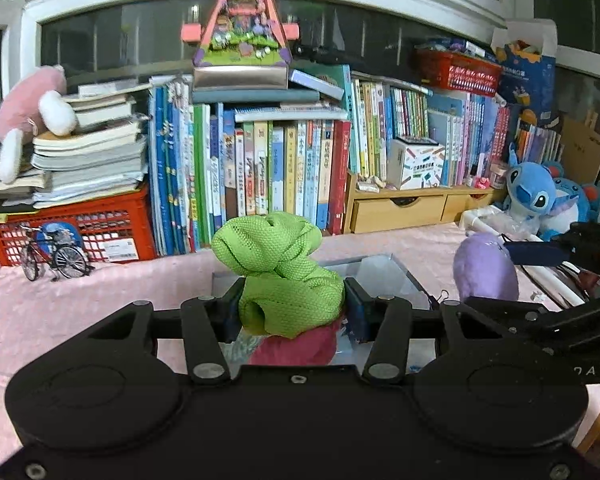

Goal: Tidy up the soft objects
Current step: 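Carry the scrunchie into the tray with the left while the right drops the purple plush there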

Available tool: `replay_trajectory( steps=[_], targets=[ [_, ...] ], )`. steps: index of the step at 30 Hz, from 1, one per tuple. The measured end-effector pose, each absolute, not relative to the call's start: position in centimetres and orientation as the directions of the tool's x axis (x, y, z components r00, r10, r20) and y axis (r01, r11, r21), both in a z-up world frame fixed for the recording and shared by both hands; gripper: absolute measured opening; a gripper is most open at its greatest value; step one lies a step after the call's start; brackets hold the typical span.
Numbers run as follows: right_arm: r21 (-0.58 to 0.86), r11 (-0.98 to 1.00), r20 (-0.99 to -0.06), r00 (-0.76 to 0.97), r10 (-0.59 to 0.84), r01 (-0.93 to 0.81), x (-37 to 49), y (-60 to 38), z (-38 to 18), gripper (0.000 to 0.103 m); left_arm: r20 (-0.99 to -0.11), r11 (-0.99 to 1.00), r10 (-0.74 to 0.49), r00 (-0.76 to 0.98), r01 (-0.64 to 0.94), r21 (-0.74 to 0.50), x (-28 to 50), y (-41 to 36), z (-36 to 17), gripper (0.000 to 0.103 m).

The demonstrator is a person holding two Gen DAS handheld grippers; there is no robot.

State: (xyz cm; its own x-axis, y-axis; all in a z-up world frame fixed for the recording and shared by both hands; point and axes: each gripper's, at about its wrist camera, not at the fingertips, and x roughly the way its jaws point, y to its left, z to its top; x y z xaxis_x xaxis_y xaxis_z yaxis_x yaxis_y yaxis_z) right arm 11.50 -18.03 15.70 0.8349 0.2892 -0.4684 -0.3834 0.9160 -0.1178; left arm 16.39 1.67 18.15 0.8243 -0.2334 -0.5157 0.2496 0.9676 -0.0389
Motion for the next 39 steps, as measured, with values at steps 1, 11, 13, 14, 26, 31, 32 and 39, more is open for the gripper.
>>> replay_trajectory(
  steps=[1,11,13,14,26,31,32,39],
  targets=[
    [-0.107,0.920,-0.476,0.832,0.285,-0.376,12.0,-18.4,15.7,0.069,-0.531,0.968,-0.233,0.815,0.246,-0.047,17.3,1.4,18.1,0.047],
    [0.021,0.948,-0.554,0.785,0.276,-0.319,17.4,-21.1,14.4,0.069,-0.686,0.977,-0.203,0.699,0.186,-0.099,26.1,-0.6,15.6,0.047],
    [0.042,0.950,-0.567,0.776,0.278,-0.309,18.7,-21.3,14.2,0.069,-0.711,0.978,-0.203,0.674,0.170,-0.118,27.6,-0.9,14.8,0.047],
    [0.053,0.952,-0.576,0.769,0.276,-0.302,19.4,-21.5,14.0,0.069,-0.721,0.978,-0.206,0.661,0.162,-0.130,28.5,-1.0,14.4,0.047],
    [0.195,0.944,-0.661,0.676,0.327,-0.266,26.4,-21.7,9.5,0.069,-0.817,0.971,-0.227,0.530,0.060,-0.231,35.9,-2.2,9.4,0.047],
    [0.182,0.942,-0.695,0.642,0.325,-0.281,27.8,-20.9,7.3,0.069,-0.825,0.977,-0.205,0.527,0.052,-0.209,37.3,-2.5,8.4,0.048],
    [0.178,0.943,-0.701,0.637,0.322,-0.281,28.1,-20.8,6.9,0.069,-0.827,0.976,-0.206,0.523,0.053,-0.209,37.6,-2.6,8.1,0.048],
    [0.184,0.941,-0.729,0.604,0.324,-0.283,29.0,-20.5,4.9,0.070,-0.844,0.981,-0.186,0.503,0.054,-0.185,38.4,-3.5,6.3,0.048]
  ],
)
